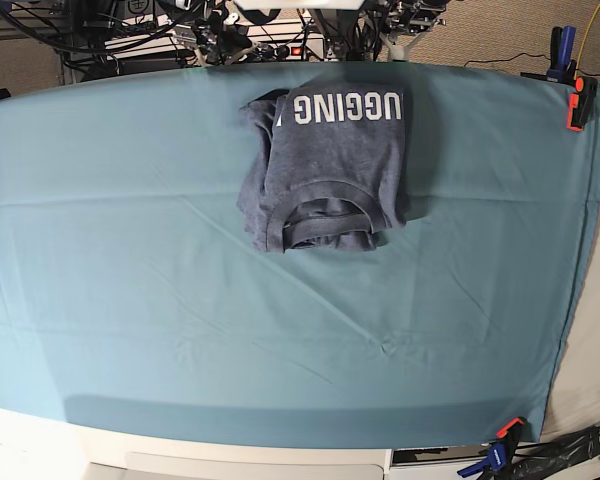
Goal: Fold the T-shirt properly
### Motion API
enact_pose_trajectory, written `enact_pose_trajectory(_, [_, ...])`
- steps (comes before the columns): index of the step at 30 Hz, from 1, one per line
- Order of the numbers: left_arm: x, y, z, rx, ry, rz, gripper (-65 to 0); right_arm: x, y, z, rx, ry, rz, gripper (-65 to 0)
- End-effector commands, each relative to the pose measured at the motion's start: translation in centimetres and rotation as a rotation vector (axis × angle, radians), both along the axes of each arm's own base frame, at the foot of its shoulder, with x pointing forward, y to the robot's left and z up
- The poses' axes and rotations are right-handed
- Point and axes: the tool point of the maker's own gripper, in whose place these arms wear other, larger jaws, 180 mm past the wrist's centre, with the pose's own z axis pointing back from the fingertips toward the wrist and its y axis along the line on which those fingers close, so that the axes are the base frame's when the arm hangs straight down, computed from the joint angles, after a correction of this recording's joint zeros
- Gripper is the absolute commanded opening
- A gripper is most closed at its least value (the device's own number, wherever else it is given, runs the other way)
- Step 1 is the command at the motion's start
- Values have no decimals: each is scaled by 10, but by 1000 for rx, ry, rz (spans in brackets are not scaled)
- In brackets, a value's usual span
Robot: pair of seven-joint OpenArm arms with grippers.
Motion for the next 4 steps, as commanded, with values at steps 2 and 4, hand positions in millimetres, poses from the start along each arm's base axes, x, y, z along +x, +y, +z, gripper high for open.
enact_pose_trajectory(2, [4, -13, 2, -37, -12, 2, -650, 7, -2, 1, 0, -23, -3, -650])
enact_pose_trajectory(4, [6, -13, 2, -36, -15, 1, -650, 7, -2, 1, -1, -28, -4, -650])
